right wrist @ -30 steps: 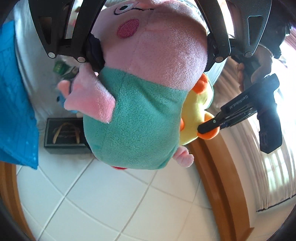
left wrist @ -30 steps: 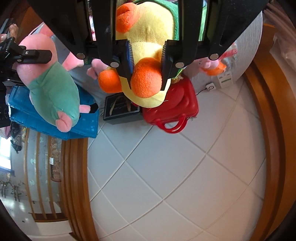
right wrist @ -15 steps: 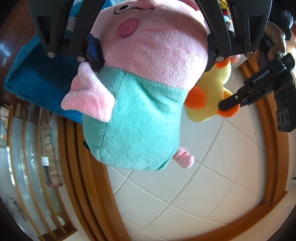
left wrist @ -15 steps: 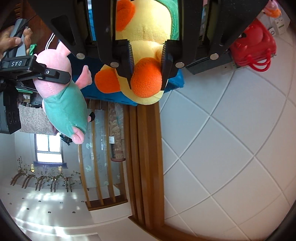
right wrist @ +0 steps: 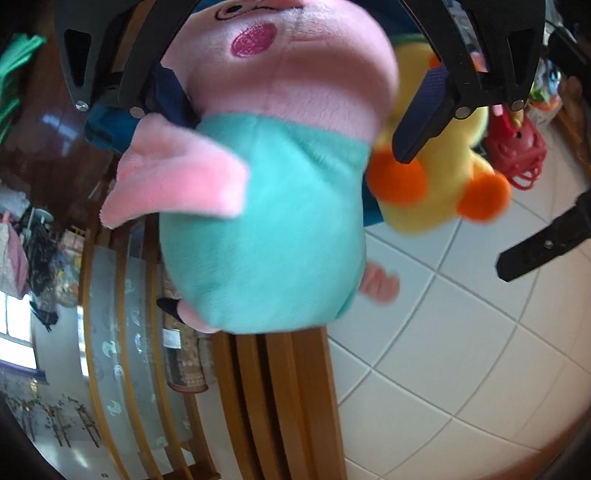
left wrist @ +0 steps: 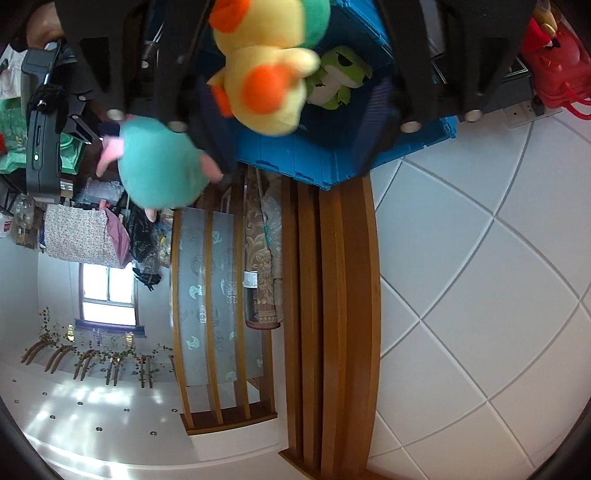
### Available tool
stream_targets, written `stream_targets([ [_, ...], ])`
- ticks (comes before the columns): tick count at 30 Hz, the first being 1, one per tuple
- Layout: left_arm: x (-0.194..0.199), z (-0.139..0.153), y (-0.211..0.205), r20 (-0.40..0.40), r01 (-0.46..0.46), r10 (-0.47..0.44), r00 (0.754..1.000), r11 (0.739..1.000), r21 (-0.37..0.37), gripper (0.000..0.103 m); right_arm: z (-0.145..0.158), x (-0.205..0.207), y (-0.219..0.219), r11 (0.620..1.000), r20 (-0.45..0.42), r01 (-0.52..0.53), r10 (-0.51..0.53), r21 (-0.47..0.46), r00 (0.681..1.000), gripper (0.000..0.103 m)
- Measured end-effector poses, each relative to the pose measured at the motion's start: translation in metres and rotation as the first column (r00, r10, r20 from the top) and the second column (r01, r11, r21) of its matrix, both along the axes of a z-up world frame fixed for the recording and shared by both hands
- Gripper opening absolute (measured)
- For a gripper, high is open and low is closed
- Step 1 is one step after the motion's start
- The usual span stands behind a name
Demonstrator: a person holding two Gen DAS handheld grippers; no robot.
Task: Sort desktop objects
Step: 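Lower both plushes into the blue crate and open both grippers, then withdraw both grippers from the crate back over the heap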
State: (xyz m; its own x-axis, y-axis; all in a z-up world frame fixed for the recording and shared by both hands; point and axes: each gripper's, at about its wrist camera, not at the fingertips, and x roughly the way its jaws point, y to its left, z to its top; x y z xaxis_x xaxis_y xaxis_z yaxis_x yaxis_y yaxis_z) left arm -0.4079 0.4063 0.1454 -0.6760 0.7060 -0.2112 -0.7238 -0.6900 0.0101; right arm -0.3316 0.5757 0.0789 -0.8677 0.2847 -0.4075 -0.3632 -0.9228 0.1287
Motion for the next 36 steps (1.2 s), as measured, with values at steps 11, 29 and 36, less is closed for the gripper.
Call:
stream_targets([
  [11,0.02,-0.031,0.0,-0.035,-0.098,0.097,0.995,0.994,-0.036,0.101,-0.008,0.037,0.021,0.999,-0.073,-0.008,0.006,-0.033,0.997,0.103],
  [29,0.056,-0.086,-0.088,-0.014,-0.33,0.33,0.944,0.94,-0.081,0.101,-0.029,0.065,-0.057,0.971,-0.11,-0.239,0.239,0.018,0.965,0.103],
  [36,0.064,-0.108,-0.132,-0.004,-0.457,0.46,0.888,0.883,-0.109,0.101,-0.034,0.064,-0.101,0.936,-0.106,-0.349,0.353,0.055,0.93,0.103],
])
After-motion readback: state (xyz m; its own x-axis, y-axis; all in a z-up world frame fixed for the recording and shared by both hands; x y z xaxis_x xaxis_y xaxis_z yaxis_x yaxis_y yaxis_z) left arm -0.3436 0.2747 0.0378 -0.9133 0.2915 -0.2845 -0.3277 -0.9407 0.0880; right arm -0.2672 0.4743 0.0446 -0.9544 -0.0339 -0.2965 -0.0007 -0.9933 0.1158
